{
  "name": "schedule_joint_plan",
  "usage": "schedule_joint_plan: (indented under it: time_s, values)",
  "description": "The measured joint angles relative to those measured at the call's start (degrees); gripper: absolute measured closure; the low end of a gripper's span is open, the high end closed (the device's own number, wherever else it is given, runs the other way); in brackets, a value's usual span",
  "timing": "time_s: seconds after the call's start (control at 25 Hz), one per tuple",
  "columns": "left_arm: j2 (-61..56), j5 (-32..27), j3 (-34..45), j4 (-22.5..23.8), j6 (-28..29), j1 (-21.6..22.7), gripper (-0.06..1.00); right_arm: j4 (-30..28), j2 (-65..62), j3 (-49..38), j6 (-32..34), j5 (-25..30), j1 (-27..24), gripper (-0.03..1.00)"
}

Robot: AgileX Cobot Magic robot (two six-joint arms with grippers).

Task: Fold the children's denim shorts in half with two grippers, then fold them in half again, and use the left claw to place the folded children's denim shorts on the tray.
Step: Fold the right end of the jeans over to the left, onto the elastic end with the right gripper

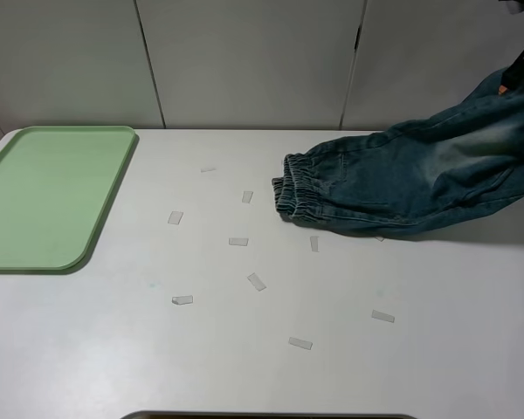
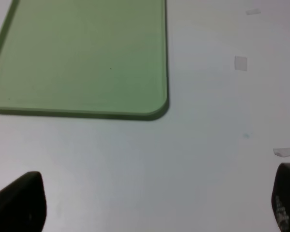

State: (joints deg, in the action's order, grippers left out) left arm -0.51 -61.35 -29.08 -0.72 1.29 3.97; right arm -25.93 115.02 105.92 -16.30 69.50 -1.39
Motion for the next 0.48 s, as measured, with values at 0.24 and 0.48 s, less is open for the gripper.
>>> schedule_joint_plan:
  time_s: [0.24,0.48]
  values:
    - [0.0,0.0,0.0,0.0,0.0,0.0,0.02,2.22,-0.02,0.0,0.97,0.73,2.99,0.95]
    - [0.0,0.0,0.0,0.0,0.0,0.0,0.02,2.54,-0.02,0.0,4.48,0.79,8.23,0.95]
